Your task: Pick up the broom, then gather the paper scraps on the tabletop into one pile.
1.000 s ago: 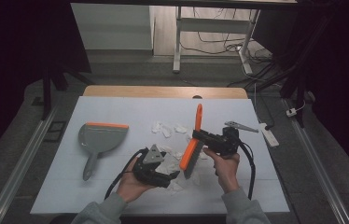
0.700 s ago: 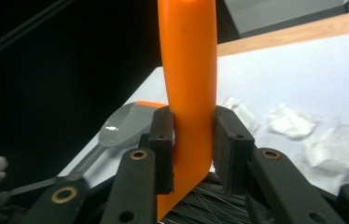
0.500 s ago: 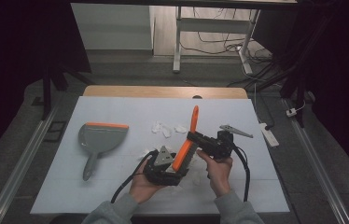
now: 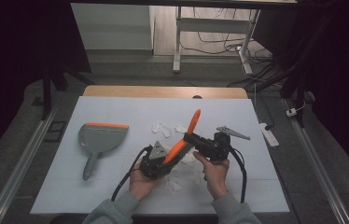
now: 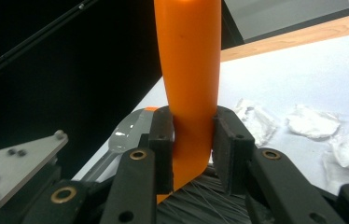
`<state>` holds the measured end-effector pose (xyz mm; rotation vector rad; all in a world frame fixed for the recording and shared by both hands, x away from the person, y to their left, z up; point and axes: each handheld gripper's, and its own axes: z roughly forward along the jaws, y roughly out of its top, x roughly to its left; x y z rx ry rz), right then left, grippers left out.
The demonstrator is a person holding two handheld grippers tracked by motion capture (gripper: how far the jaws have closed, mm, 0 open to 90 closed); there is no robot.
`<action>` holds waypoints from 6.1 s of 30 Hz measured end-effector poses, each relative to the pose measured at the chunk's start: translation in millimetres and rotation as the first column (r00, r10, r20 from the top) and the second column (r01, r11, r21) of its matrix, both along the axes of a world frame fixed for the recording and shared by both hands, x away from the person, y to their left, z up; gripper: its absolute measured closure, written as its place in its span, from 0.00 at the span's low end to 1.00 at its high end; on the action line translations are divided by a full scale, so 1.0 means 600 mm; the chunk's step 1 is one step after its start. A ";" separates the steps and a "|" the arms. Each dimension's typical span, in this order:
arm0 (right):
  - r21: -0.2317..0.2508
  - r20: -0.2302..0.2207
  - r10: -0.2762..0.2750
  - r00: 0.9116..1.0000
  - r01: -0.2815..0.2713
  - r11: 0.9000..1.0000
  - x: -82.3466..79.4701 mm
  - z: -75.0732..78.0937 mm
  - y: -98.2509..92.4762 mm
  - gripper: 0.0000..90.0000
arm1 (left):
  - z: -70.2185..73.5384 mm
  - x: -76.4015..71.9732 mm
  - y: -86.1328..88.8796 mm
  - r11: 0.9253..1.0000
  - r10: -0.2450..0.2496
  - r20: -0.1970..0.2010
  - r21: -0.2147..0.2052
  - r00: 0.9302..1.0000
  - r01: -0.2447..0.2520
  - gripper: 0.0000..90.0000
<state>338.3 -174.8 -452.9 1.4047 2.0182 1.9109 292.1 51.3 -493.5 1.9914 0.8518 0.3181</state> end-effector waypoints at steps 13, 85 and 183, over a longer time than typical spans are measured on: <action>-0.083 0.043 0.085 0.995 -0.081 0.993 0.003 0.017 0.006 0.62 | 0.012 0.008 0.033 0.996 -0.063 -0.006 0.063 0.998 0.063 0.88; -0.834 -0.051 0.669 0.741 -0.400 0.379 -0.048 0.031 0.084 0.76 | 0.068 -0.017 0.052 0.884 -0.291 0.041 0.392 0.956 0.253 0.69; -0.851 -0.152 0.025 0.988 -0.143 0.506 0.218 0.028 -0.054 0.78 | -0.012 -0.031 0.298 0.967 0.188 -0.007 0.174 0.982 -0.184 0.27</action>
